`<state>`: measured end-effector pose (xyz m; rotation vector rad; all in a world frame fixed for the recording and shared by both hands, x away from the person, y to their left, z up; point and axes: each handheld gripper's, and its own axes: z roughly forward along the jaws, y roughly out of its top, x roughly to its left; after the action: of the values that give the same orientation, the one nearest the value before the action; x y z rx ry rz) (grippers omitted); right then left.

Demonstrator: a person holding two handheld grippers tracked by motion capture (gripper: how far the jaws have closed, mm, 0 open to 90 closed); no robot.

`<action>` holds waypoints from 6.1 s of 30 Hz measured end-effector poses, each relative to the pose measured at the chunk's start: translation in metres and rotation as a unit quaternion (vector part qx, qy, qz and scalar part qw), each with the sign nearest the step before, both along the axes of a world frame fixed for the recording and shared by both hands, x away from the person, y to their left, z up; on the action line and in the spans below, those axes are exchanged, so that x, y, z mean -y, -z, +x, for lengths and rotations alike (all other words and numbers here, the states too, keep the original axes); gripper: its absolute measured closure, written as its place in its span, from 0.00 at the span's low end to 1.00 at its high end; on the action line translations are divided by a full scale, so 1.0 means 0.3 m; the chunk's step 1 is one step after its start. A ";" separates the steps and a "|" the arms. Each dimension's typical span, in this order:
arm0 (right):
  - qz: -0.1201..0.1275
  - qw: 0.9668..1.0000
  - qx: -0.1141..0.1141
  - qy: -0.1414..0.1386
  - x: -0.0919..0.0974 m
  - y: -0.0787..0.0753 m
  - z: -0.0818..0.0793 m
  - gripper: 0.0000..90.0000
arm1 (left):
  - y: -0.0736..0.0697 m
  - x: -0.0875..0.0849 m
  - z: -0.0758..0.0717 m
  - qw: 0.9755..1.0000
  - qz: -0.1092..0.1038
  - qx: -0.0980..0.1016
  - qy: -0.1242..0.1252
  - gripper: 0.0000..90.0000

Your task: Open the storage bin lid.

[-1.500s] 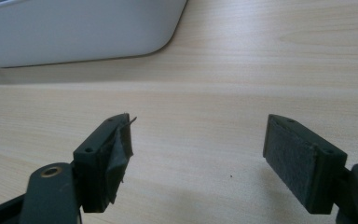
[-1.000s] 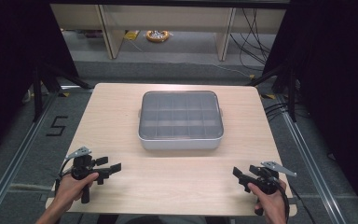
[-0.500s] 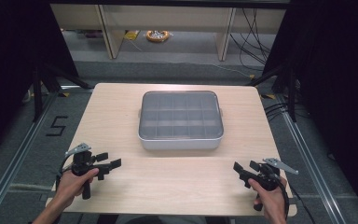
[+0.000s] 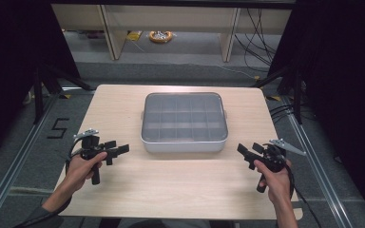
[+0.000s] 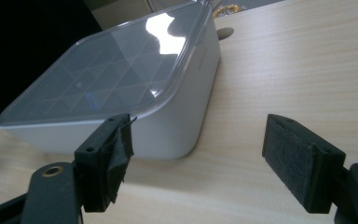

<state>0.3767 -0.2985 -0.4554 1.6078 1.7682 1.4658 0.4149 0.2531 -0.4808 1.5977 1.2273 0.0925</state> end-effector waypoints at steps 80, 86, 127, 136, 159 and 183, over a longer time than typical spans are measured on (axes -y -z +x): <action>0.091 0.993 -0.054 0.059 -0.187 -0.017 0.464 0.72 | -0.072 0.200 0.395 0.996 -0.027 -0.054 -0.059 0.69; 0.099 0.992 -0.049 0.060 -0.189 -0.055 0.451 0.73 | -0.109 0.189 0.378 0.996 -0.038 -0.041 -0.063 0.74; 0.125 0.992 0.004 0.023 -0.163 -0.175 0.204 0.74 | -0.223 0.166 0.130 0.999 -0.038 0.016 -0.025 0.76; 0.125 0.992 0.021 0.010 -0.160 -0.162 0.132 0.74 | -0.227 0.157 0.078 0.999 -0.035 0.030 -0.015 0.76; 0.114 0.993 0.010 -0.020 -0.180 -0.080 -0.058 0.74 | -0.114 0.123 -0.085 0.999 -0.030 0.015 0.007 0.75; 0.112 0.993 -0.022 -0.018 -0.169 0.026 -0.221 0.74 | -0.003 0.117 -0.246 0.999 -0.021 -0.010 0.035 0.76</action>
<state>0.3103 -0.2478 -0.4632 1.7365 1.7150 1.7095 0.3410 0.2180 -0.4798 1.6062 1.1805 0.0050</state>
